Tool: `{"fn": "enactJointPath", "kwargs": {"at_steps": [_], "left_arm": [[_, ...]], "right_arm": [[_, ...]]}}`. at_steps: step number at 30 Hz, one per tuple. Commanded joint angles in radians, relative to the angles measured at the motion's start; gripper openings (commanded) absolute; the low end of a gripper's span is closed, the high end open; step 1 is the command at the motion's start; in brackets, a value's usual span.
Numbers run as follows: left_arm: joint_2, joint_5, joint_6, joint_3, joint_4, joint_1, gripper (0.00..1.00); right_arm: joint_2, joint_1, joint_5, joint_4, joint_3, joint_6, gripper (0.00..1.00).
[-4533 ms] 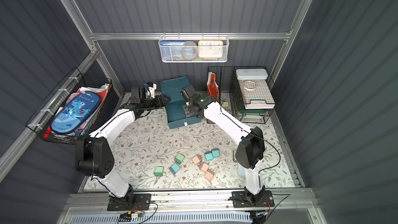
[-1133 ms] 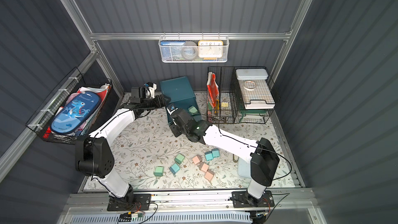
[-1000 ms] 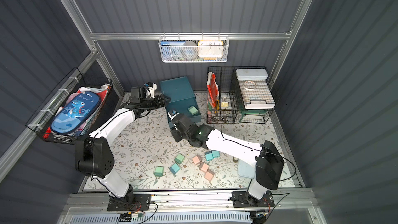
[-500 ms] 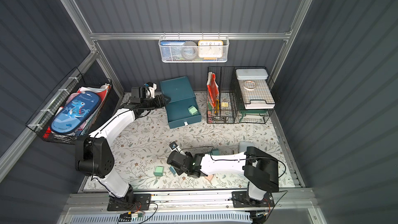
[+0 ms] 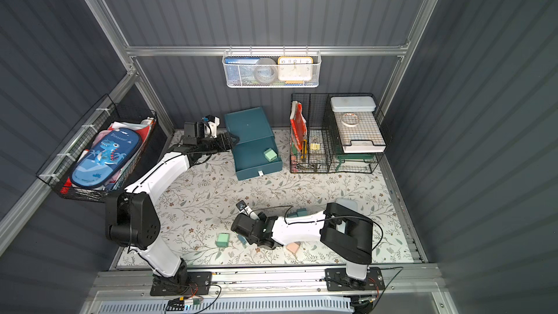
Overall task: Place the plugs into the drawer by color
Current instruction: Pick up the plug from the center of the board.
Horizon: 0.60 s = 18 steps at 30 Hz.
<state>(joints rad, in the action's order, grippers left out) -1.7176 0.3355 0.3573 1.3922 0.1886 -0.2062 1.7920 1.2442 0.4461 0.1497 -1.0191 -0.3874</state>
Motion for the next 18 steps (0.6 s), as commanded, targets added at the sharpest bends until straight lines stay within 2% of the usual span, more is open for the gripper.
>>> {"fn": "enactJointPath", "kwargs": {"at_steps": [1,14,18], "left_arm": [[0.019,-0.023,-0.027,-0.018,0.052,0.002,0.77],[0.020,-0.024,-0.026,-0.019,0.051,0.002,0.77],[0.018,-0.021,-0.025,-0.016,0.051,0.002,0.77]], "right_arm": [[-0.003,-0.013,0.046,0.027,0.010,-0.003,0.59],[-0.098,-0.062,0.095,0.079,0.113,-0.032,0.59],[-0.177,-0.055,-0.001,0.026,0.137,-0.042,0.57]]}}
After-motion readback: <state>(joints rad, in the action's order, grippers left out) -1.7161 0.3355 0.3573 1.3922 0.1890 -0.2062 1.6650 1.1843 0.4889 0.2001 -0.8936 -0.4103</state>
